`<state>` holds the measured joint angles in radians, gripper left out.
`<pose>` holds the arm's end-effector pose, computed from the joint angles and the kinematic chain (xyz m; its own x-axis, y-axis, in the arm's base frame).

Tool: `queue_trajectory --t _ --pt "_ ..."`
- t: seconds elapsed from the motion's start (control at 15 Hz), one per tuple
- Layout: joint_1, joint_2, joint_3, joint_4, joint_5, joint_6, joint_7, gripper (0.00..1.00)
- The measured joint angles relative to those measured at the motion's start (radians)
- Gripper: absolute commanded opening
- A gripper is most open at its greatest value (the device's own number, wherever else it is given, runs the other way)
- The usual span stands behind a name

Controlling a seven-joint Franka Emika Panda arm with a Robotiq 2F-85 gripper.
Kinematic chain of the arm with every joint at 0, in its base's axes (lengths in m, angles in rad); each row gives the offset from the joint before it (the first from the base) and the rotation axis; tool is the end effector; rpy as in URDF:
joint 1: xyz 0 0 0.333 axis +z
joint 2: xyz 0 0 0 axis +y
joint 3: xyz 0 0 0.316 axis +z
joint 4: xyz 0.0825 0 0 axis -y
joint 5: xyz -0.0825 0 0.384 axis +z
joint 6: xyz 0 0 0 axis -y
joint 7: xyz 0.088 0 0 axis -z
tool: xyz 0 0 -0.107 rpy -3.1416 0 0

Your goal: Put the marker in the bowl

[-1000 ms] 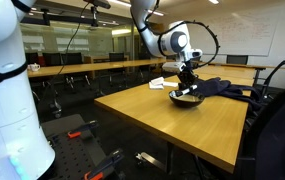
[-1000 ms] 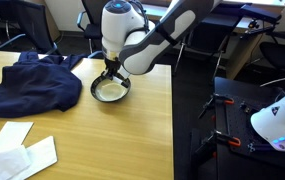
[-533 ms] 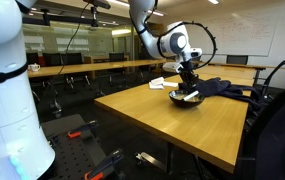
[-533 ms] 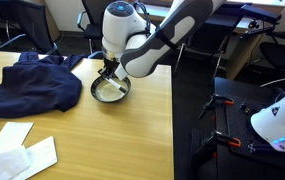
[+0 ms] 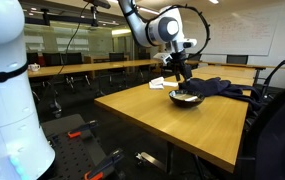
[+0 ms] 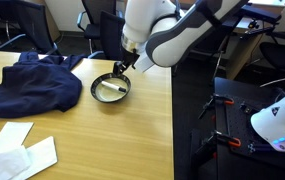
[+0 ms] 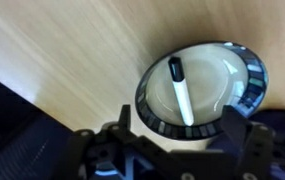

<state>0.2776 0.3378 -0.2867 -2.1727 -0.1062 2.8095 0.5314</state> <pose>0.5919 0.0033 0.2733 0.8622 -0.3827 0.3318 -0.4013 -0.9158 -0.0134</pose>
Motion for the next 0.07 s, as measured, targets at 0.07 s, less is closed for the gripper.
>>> queue_trajectory --t 0.07 --pt "-0.007 -0.056 0.010 -0.050 -0.001 -0.015 -0.004 1.00"
